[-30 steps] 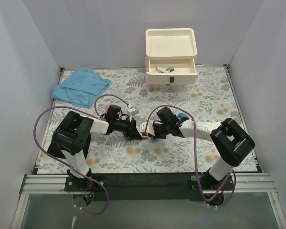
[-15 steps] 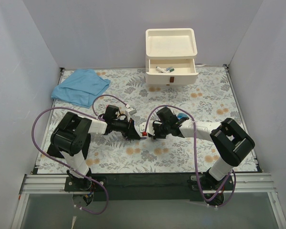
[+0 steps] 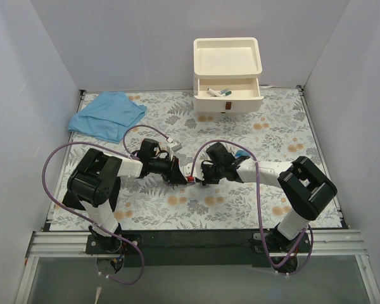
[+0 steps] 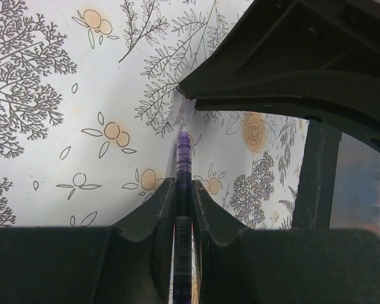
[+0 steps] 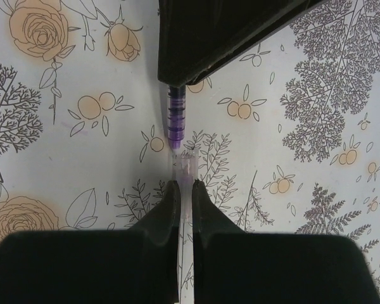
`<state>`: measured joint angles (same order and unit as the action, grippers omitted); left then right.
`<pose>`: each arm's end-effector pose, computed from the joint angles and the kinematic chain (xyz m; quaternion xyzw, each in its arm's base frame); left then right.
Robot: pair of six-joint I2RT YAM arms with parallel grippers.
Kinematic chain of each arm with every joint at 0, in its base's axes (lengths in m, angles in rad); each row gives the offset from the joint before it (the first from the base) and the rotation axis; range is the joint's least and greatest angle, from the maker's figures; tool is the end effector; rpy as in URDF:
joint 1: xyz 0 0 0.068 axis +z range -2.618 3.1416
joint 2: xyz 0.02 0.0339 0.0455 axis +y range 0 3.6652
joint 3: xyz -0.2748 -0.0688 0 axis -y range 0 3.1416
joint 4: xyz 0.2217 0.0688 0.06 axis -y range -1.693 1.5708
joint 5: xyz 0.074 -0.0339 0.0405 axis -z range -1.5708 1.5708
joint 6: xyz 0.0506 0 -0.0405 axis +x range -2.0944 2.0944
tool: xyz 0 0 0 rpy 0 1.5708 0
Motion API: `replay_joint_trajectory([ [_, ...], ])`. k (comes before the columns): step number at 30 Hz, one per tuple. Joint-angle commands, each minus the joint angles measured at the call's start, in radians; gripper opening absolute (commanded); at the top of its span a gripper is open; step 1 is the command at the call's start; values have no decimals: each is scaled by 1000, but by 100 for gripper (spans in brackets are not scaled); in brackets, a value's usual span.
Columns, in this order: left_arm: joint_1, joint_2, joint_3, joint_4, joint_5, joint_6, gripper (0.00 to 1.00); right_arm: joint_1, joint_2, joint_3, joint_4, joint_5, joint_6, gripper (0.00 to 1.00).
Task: Sort the stationery into containers
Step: Close the pen cap on the pen.
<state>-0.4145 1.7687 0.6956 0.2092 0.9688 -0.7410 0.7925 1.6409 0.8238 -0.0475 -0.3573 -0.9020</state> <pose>0.2571 -0.1587 0.1387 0.0241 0.8454 -0.5333 0.0180 0.2075 0.2357 0.1747 -0.7327 0.5653 0.1479 0.3489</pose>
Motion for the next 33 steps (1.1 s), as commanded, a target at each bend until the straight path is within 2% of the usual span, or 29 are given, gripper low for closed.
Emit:
replay_joint_trajectory([
  [1,5,-66,28,-4,10,-3,0,16,33,9,-40,1,-12,1],
  [17,39,-74,39,-77,-10,69,0,17,39,14,-43,7,-11,1],
  [33,43,-80,31,-45,21,29,0,19,53,26,-41,17,-2,1],
])
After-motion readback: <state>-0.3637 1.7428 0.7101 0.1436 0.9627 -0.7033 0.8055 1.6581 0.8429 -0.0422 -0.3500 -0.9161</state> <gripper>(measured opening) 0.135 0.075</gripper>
